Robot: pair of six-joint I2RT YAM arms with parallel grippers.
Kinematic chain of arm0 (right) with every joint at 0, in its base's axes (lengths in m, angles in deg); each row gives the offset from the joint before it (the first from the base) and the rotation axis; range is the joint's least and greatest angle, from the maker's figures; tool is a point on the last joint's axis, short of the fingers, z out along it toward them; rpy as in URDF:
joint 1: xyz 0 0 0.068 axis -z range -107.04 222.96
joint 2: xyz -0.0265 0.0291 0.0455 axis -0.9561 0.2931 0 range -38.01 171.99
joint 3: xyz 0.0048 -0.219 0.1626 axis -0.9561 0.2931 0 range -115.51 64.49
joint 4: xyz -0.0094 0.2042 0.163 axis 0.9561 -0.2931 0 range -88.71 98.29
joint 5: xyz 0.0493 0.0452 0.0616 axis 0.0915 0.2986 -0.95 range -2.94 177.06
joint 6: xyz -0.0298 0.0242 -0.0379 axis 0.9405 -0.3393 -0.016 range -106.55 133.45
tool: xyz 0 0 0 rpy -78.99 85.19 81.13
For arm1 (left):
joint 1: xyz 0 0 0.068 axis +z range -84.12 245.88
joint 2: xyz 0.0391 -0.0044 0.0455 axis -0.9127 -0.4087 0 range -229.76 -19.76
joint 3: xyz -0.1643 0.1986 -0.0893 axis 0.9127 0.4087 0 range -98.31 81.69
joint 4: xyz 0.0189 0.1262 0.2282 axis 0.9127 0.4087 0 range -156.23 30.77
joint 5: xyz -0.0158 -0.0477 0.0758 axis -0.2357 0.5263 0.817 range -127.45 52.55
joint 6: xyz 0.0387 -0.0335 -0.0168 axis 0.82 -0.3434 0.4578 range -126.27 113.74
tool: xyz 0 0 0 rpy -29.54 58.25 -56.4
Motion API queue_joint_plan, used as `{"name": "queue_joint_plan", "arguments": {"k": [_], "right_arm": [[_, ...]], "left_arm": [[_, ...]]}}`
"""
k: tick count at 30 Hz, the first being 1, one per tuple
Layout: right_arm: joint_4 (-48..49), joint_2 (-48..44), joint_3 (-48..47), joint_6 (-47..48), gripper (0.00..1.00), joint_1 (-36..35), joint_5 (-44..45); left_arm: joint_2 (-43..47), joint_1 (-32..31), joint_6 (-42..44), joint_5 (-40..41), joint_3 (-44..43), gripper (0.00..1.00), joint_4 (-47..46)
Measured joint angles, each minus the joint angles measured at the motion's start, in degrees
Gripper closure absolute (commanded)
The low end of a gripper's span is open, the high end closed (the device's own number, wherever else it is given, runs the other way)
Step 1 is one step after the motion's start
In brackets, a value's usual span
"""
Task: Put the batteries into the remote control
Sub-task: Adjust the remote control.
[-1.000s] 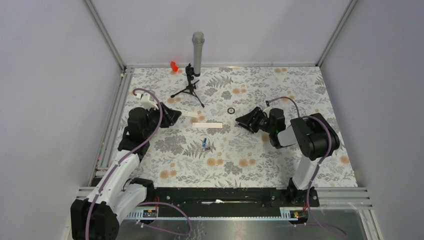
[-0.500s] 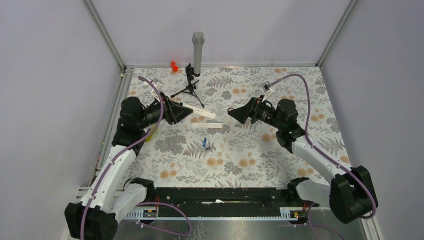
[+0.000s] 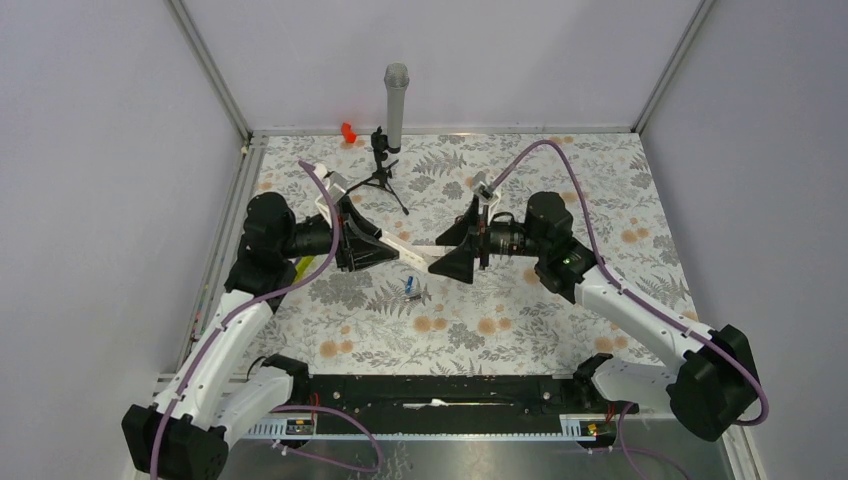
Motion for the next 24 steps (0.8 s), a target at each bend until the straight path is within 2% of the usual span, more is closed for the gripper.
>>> {"name": "queue_joint_plan", "arguments": {"k": [3, 11, 14, 15, 16, 17, 18, 19, 21, 24], "right_arm": [[-2.1, 0.0, -2.2, 3.3, 0.12, -3.0, -1.7], [-6.7, 0.7, -4.0, 8.9, 0.53, -6.6, -5.1], [-7.6, 1.4, -4.5, 9.4, 0.67, -6.7, -7.1], [-7.9, 1.6, -5.0, 9.7, 0.72, -6.8, -7.7], [-8.0, 1.6, -5.4, 10.1, 0.81, -6.9, -8.1], [-8.2, 1.6, -5.7, 10.5, 0.89, -6.9, -8.7], [-8.3, 1.6, -6.0, 10.8, 0.92, -6.9, -9.0], [-8.4, 1.6, -6.3, 10.4, 0.94, -7.0, -9.0], [-8.3, 1.6, -6.5, 10.1, 0.95, -7.3, -7.6], [-7.1, 1.6, -6.3, 8.3, 0.95, -7.4, -2.6]], "left_arm": [[0.5, -0.3, 0.6, -1.8, 0.0, 1.00, 0.2], [2.6, -1.0, 1.0, -4.4, 0.0, 1.00, 0.1], [3.3, -1.1, 0.9, -5.0, 0.0, 0.95, -0.5], [3.5, -1.1, 0.4, -5.1, 0.1, 0.90, -0.8], [3.7, -1.1, -0.2, -5.2, 0.1, 0.75, -1.2], [3.9, -1.0, -1.1, -5.2, 0.2, 0.52, -1.9], [4.2, -1.1, -2.0, -5.2, 0.3, 0.35, -2.8], [4.5, -1.1, -2.6, -4.7, 0.4, 0.27, -3.6], [5.0, -1.2, -4.1, -2.4, 0.4, 0.19, -5.2], [5.4, -1.4, -8.5, 5.9, 0.4, 0.18, -6.8]]}}
